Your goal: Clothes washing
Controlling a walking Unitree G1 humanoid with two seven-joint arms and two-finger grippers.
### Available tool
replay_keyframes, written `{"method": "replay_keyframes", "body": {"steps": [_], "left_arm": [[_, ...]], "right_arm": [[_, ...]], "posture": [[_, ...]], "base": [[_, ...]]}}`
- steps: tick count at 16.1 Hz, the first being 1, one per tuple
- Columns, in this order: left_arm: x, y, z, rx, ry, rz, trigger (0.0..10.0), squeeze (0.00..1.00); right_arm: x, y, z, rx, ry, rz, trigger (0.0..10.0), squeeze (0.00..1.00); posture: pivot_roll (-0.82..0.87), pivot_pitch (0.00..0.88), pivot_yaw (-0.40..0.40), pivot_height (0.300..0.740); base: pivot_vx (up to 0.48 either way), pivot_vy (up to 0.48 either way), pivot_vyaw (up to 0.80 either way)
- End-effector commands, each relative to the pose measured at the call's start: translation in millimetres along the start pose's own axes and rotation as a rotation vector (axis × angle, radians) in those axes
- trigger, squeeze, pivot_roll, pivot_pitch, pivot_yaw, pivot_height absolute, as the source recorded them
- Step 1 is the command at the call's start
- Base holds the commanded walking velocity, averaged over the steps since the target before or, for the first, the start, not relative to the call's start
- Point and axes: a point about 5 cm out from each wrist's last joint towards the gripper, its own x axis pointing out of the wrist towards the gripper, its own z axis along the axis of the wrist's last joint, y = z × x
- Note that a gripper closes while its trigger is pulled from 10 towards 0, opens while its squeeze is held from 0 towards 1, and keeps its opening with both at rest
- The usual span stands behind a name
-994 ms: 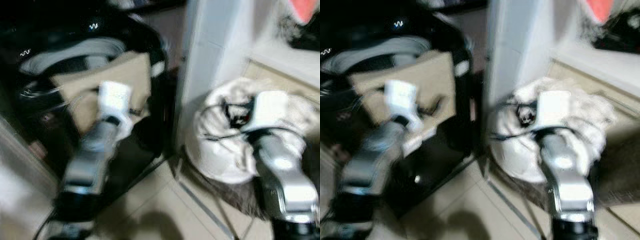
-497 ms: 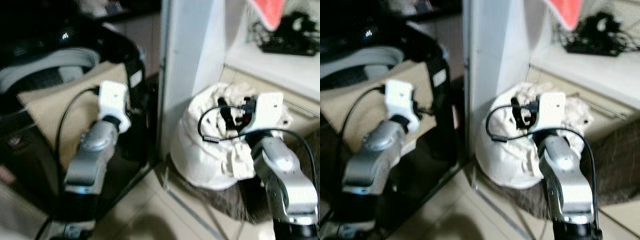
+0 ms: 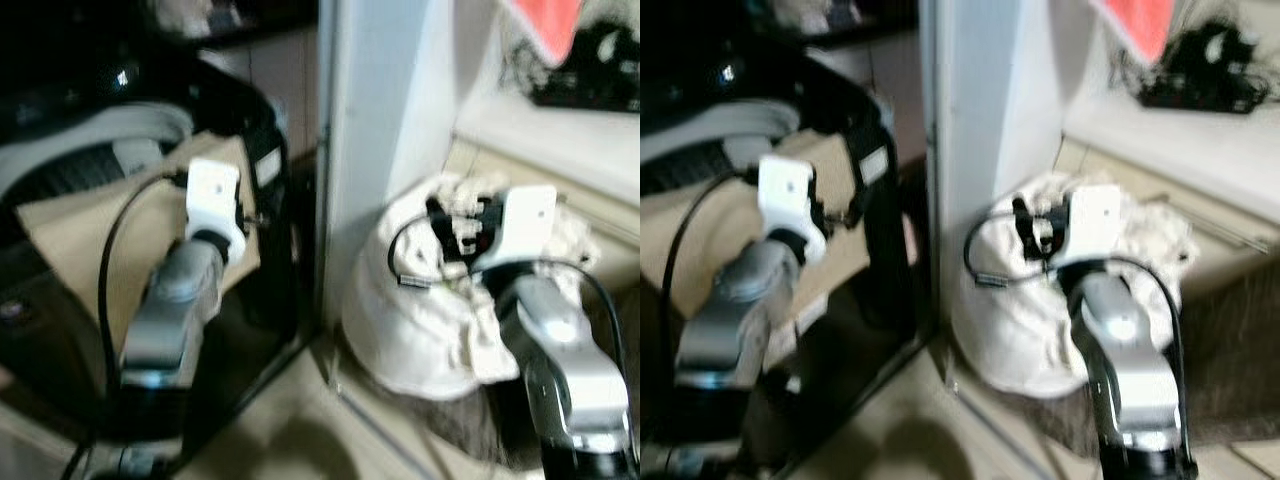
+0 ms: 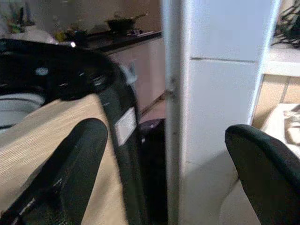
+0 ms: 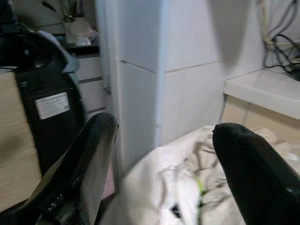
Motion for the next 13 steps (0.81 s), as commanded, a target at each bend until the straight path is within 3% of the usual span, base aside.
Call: {"method": "replay_keyframes", "body": {"steps": [1, 11, 13], "left_arm": [[1.8, -6.1, 5.9, 0.013, -0.018, -0.030, 10.0, 0.00], [1.4, -10.3, 2.4, -0.002, -0.009, -0.046, 10.0, 0.00], [1.4, -11.3, 1.3, -0.005, -0.006, -0.051, 10.0, 0.00]], "right_arm": [[-1.4, -3.4, 1.0, 0.004, -0.001, -0.012, 10.0, 0.00], [-1.4, -2.3, -1.0, 0.014, 0.014, -0.009, 10.0, 0.00], [-2.2, -3.6, -3.1, 0.018, 0.024, -0.017, 10.0, 0.00]], "posture": [[-0.09, 0.000, 0.014, 0.740], [-0.10, 0.000, 0.015, 0.740], [-0.10, 0.000, 0.017, 0.740]], "base": [[0.289, 0.000, 0.00], [0.291, 0.000, 0.00], [0.291, 0.000, -0.80]]}}
